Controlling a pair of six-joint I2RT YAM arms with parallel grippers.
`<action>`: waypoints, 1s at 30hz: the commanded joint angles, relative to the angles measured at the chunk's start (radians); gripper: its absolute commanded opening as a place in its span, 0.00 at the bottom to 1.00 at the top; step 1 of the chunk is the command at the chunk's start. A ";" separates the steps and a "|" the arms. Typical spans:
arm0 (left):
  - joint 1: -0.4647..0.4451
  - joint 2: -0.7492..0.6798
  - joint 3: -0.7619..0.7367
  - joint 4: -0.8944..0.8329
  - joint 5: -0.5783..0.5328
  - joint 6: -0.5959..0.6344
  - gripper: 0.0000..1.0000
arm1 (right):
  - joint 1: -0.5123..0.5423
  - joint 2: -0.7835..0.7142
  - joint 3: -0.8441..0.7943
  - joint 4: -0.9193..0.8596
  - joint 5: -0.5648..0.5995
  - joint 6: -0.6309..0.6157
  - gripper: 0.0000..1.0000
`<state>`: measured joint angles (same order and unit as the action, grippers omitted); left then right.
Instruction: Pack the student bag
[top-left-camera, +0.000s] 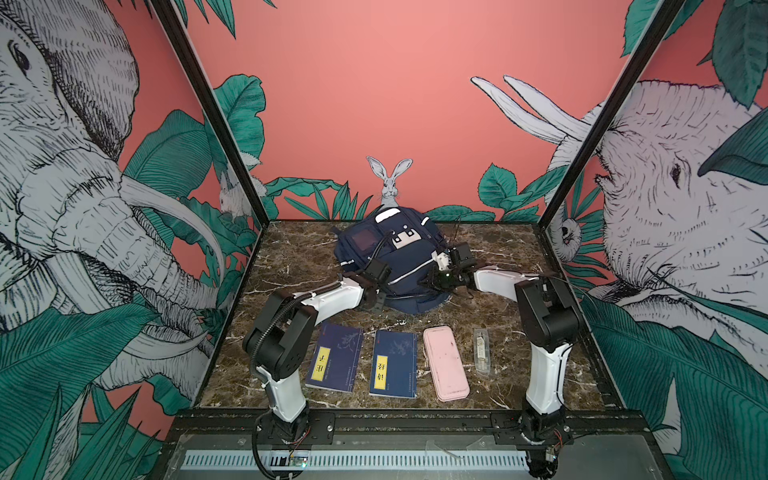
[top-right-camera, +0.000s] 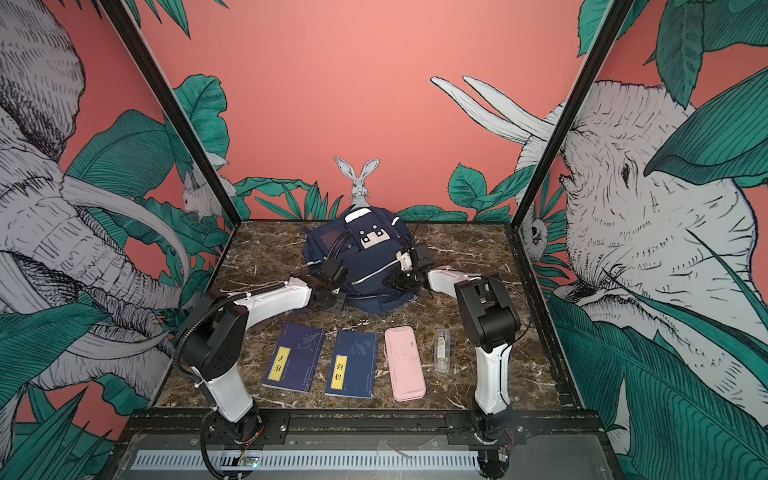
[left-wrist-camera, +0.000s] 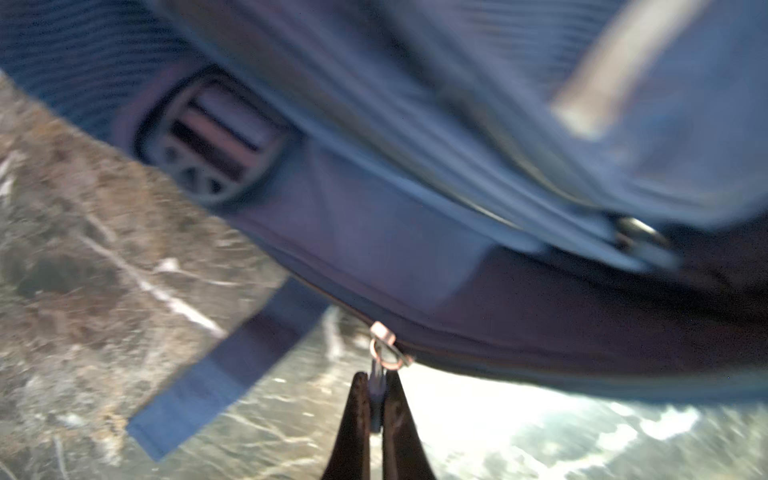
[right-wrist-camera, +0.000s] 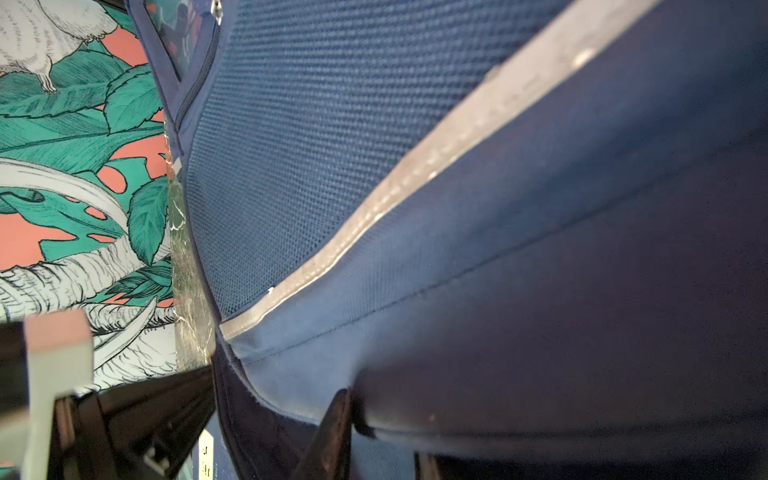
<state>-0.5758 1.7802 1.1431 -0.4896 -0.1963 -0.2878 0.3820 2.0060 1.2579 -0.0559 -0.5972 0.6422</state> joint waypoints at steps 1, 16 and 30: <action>0.076 0.008 0.032 -0.064 -0.029 -0.029 0.00 | -0.017 -0.010 -0.032 -0.070 0.050 -0.023 0.26; 0.270 0.135 0.169 0.003 0.069 -0.086 0.00 | -0.019 -0.004 -0.041 -0.075 0.045 -0.029 0.27; 0.251 0.104 0.148 0.003 0.103 -0.049 0.15 | -0.007 -0.119 -0.026 -0.089 -0.007 -0.038 0.39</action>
<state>-0.3267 1.9453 1.3159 -0.4763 -0.0589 -0.3431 0.3786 1.9400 1.2362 -0.0963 -0.6128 0.6201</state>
